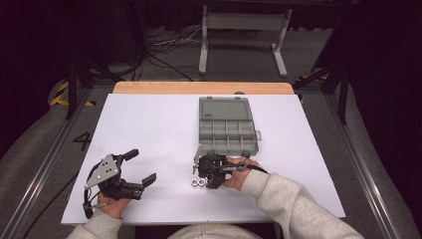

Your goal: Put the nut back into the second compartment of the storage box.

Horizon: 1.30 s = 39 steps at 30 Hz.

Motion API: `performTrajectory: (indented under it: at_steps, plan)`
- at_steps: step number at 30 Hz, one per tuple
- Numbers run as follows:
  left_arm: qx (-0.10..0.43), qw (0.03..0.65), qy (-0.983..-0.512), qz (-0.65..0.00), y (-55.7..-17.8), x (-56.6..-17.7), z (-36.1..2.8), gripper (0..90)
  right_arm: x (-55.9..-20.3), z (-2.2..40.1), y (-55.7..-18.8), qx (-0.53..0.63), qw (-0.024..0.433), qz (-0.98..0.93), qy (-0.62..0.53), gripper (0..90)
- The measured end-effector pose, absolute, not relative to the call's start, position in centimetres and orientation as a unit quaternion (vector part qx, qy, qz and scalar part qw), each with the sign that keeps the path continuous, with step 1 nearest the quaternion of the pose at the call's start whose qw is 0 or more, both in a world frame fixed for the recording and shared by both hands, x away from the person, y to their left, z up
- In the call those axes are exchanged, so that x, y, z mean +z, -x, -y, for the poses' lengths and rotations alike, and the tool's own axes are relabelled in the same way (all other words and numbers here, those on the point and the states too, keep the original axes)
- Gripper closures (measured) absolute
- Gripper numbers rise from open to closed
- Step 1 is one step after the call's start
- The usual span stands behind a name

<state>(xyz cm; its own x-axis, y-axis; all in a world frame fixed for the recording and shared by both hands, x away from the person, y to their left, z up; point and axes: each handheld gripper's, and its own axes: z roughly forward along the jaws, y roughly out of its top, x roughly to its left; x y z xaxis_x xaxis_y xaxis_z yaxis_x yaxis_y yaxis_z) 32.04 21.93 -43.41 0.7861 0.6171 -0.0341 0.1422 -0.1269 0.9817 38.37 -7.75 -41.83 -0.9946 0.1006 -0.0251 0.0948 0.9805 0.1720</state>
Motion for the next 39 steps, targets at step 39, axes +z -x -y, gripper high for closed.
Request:
performTrajectory:
  at_steps: [39]
  plan:
    - [0.194, 0.608, -0.724, -0.262, -32.1, -43.4, -22.0, 1.1, -32.1, 9.9, -44.4, 0.190, 0.097, -0.971, -0.113, 70.3]
